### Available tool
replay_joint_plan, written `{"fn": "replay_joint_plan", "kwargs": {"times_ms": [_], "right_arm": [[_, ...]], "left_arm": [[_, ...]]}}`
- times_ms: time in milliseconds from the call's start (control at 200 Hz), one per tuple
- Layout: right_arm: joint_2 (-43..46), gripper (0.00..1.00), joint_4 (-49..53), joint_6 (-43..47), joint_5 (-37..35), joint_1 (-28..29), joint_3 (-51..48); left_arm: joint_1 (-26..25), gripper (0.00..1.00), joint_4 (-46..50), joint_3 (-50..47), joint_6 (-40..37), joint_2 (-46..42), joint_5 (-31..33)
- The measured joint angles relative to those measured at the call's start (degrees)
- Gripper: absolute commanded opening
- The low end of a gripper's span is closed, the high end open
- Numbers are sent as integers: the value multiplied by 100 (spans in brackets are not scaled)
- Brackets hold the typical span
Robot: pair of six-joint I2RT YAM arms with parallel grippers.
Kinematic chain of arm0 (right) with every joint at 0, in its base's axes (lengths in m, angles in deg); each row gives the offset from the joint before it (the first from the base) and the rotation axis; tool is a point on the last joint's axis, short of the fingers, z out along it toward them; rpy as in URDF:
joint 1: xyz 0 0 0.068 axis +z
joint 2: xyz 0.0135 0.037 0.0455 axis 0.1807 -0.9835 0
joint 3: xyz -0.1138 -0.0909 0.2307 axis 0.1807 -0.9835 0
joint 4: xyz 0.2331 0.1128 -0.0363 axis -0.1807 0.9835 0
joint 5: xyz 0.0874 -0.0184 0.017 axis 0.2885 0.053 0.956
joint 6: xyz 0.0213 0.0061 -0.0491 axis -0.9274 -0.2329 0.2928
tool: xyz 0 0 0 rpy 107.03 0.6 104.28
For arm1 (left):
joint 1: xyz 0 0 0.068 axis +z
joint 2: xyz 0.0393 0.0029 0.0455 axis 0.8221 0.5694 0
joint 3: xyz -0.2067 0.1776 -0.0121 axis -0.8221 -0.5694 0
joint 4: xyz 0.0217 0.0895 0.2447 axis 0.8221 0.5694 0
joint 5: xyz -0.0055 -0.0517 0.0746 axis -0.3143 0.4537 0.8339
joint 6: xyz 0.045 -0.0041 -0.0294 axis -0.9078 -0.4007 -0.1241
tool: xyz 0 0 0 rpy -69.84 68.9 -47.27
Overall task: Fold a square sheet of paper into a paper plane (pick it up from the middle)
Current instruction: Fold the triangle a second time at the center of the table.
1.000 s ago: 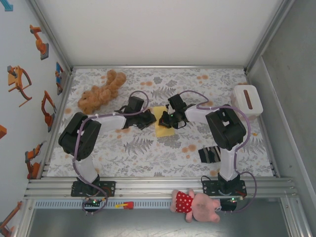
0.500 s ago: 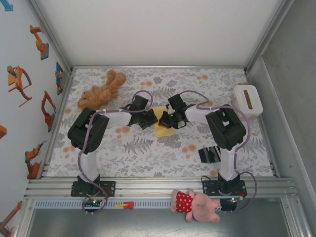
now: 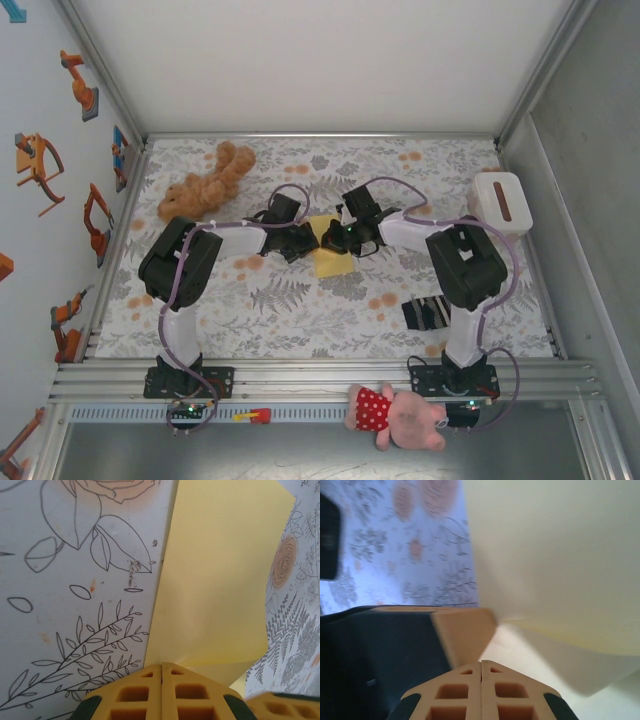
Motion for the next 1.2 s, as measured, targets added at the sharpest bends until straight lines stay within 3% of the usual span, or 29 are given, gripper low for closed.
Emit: {"fn": "replay_joint_plan", "kwargs": {"times_ms": [195, 336, 1202], "right_arm": [[328, 24, 452, 271, -699, -37, 0], [328, 31, 831, 411, -1093, -44, -4], [17, 37, 1316, 621, -1309, -42, 260]], "left_arm": [[0, 4, 0, 22, -17, 13, -44], [0, 5, 0, 26, -20, 17, -118], [0, 5, -22, 188, -90, 44, -326]]}}
